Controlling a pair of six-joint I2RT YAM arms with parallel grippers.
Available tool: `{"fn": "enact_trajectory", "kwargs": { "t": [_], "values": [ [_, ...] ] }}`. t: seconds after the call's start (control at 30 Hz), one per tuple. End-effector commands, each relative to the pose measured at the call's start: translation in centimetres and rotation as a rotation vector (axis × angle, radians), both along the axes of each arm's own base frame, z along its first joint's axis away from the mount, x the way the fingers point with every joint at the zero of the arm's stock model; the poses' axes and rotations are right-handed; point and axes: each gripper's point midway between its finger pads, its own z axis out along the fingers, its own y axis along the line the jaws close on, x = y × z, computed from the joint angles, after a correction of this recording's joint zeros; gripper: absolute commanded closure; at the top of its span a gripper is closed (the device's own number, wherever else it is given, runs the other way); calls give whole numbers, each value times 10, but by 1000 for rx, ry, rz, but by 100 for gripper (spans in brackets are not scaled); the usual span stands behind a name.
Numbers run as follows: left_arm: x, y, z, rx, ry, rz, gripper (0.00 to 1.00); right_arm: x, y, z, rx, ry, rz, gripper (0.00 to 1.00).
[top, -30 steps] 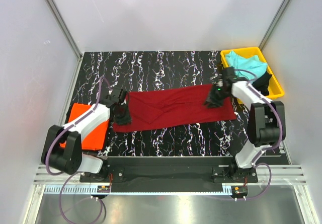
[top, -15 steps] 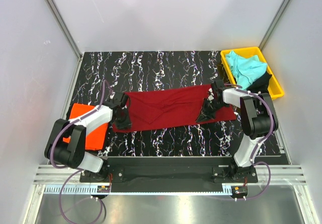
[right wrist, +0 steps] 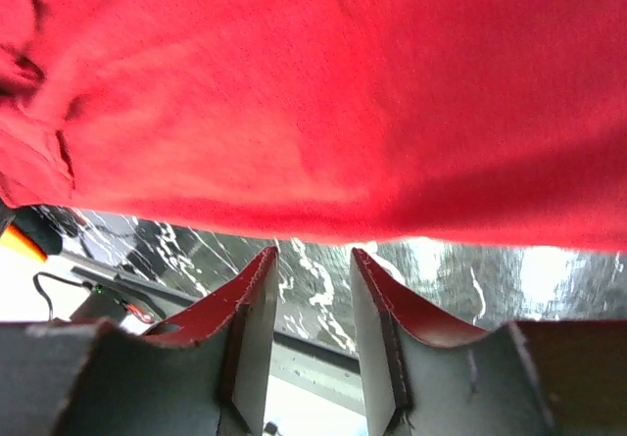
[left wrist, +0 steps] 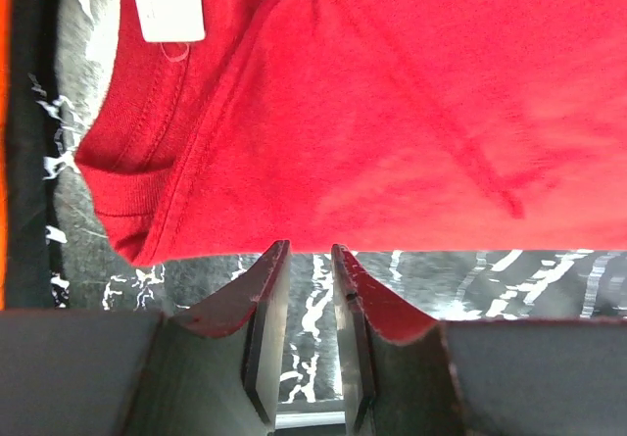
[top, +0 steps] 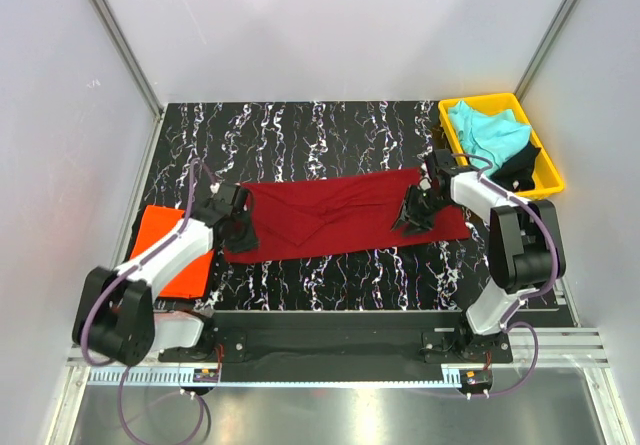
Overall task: Fold and stack the t-shirts
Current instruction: Fold the tshirt
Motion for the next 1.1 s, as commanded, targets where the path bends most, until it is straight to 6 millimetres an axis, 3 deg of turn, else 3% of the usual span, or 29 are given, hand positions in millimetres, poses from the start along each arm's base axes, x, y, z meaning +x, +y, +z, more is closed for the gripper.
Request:
{"fn": "enact_trajectory", "kwargs": {
  "t": [0.0,0.1,0.17,0.3,0.37,0.5,0.67,0.83,0.9,0.93,1.0,1.03,1.07],
  "values": [
    [19,5,26,7,-132,54,71,12,-2,-7,-26,-2,24,57],
    [26,5,30,19,-148,60,71,7,-14,-24,-42,51,-4,57],
    [28,7,22,40,-123,67,71,1,-24,-34,-82,75,-17,55],
    [29,22,6,122,-120,96,72,-2,-35,-41,-148,78,-11,47],
    [37,23,17,124,-161,91,72,-3,-39,-38,-172,84,-3,44],
    [54,22,60,111,-279,91,67,5,-50,-13,-226,-5,-5,41],
    [62,5,83,23,-305,76,49,16,-51,21,-228,-93,-11,32],
    [65,-19,71,-69,-227,60,42,34,-40,58,-168,-189,-9,25],
    [69,-28,69,-119,-210,85,35,34,-41,68,-173,-199,-4,24],
    [69,-31,60,-125,-176,104,27,37,-42,75,-177,-218,-3,23],
    [70,-38,55,-170,-135,184,22,33,-43,86,-178,-232,11,19],
    [69,-40,49,-176,-113,208,21,34,-45,92,-186,-242,10,4],
    [70,-41,48,-180,-106,229,21,29,-46,95,-194,-234,17,0]
  ]
}}
